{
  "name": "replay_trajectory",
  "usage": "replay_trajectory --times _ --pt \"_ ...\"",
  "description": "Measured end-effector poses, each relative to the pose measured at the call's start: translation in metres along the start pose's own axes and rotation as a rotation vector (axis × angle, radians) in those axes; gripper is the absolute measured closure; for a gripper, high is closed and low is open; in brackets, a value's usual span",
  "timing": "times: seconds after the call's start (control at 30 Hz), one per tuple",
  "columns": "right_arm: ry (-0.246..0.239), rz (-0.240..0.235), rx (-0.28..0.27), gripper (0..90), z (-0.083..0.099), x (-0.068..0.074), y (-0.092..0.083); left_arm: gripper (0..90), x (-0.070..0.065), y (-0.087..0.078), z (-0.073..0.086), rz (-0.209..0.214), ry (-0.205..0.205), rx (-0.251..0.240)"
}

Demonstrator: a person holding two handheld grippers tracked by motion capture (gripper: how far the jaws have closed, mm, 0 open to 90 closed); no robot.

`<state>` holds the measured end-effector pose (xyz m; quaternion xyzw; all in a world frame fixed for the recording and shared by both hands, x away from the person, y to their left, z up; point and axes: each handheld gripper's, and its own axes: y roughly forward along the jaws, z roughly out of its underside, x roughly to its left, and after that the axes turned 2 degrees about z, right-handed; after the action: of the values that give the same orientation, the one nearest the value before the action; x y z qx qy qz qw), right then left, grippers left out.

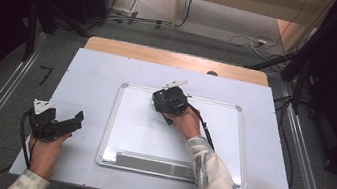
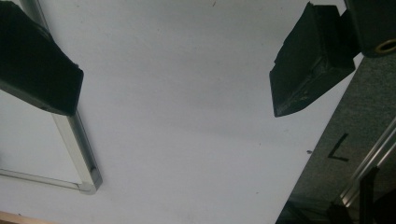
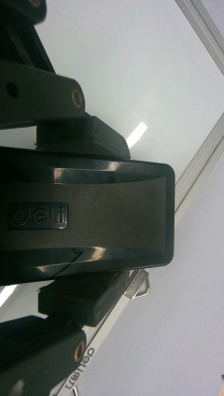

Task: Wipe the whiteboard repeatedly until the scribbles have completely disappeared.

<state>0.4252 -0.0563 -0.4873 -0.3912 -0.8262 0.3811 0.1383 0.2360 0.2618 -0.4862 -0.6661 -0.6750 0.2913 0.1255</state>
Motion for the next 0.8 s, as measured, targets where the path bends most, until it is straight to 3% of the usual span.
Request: replay_trajectory --times 0.4,0.57,0.8 --pt "-0.039 -0.044 -0.014 38.4 -0.010 0.024 0.009 3.0 0.000 0.000 0.000 0.001 -0.002 -0.002" --pt "-0.032 -0.045 -0.001 38.4 -0.009 0.020 0.007 3.0 0.001 0.000 0.000 -0.002 -0.002 0.000" --pt "-0.008 -0.023 0.012 38.3 0.002 -0.002 -0.002 3.0 0.001 -0.001 0.000 -0.003 0.000 0.000"
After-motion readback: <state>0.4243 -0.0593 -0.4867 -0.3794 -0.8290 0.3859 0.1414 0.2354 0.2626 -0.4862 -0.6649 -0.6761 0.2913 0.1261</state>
